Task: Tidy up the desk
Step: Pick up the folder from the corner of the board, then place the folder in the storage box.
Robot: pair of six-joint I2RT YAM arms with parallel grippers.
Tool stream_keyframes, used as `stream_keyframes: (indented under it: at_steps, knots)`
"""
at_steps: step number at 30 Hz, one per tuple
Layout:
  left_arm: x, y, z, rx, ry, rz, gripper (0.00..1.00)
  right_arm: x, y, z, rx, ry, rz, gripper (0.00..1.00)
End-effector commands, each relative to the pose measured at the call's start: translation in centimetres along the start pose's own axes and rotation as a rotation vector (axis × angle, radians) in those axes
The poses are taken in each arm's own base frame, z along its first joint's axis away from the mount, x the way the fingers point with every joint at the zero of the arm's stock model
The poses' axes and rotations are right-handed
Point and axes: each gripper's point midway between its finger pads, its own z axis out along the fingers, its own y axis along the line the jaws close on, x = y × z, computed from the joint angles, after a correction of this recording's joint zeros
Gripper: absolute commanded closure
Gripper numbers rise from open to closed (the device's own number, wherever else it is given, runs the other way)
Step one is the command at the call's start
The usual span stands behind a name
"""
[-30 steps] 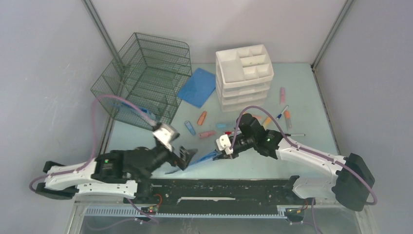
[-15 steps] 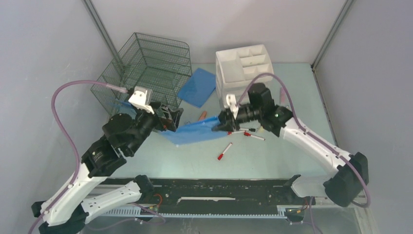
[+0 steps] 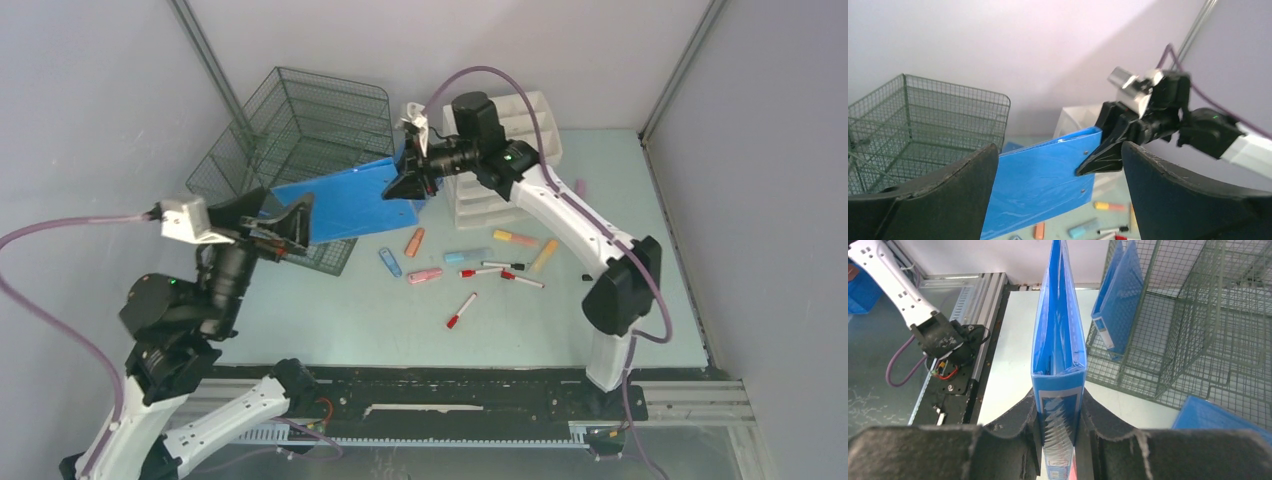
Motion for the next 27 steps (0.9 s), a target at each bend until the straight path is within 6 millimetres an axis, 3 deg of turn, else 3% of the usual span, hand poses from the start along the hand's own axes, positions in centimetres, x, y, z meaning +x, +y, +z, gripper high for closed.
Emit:
stream_keyframes:
  at_steps: [1,7,15,18,27]
  knots:
    - [-3.5,1.5,-0.9,-0.057,-0.133,0.006,0.00,-3.2,-1.3,0.8,0.012,-0.058,0.040,1.00]
    - [-4.6,2.9,-2.4,-0.095,-0.175,0.026,0.00,-6.2,-4.4,3.1,0.060,-0.142,-0.010,1.00]
    - [-4.6,4.7,-3.6,-0.156,-0.195,0.072,0.00,-9.7,-7.5,6.8,0.155,-0.292,-0.107,1.00]
    - [-4.3,5.0,-3.7,-0.171,-0.195,0.083,0.00,-10.2,-8.2,8.2,0.176,-0.336,-0.143,1.00]
    - [-4.1,6.3,-4.5,-0.224,-0.213,0.092,0.00,-8.9,-9.8,12.6,0.204,-0.411,-0.145,1.00]
